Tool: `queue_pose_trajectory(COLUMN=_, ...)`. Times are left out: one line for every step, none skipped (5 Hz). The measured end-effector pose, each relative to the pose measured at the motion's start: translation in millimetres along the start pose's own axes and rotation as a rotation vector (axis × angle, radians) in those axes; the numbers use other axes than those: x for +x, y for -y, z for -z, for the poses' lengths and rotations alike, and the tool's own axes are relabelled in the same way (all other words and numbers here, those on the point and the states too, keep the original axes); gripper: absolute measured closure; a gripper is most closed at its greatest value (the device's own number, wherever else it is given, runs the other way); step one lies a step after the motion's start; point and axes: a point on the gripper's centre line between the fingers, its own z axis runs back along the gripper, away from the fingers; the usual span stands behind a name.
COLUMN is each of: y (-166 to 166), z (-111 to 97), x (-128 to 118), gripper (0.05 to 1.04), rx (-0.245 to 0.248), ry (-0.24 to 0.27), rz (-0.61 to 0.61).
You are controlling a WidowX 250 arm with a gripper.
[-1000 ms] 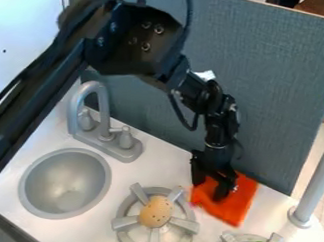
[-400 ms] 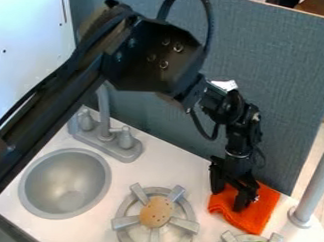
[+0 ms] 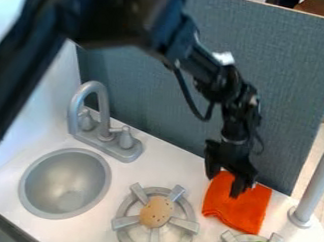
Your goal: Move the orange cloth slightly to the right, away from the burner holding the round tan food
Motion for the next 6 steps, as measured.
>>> queue_pose_trajectory(y=-4.9, z=-14.9, x=-2.0, gripper=0.083, rx=-0.04, ry=0.003, rz=0.013)
queue_pose_trajectory(y=2.1, z=-26.4, x=-19.7, gripper=0.083, rx=-0.067, ry=-0.025, rz=0.041)
queue_pose_trajectory(y=22.7, z=-43.6, x=-26.0, gripper=0.083, rx=-0.087, ry=-0.038, rz=0.096)
queue_pose_trajectory(y=31.0, z=-43.0, x=-25.9, gripper=0.083, rx=-0.091, ry=-0.039, rz=0.12)
queue_pose_trajectory(y=31.0, z=-43.3, x=-25.4, gripper=0.083, rx=-0.09, ry=-0.037, rz=0.12)
queue_pose_trajectory(y=31.7, z=-43.3, x=-25.7, gripper=0.083, rx=-0.091, ry=-0.039, rz=0.121)
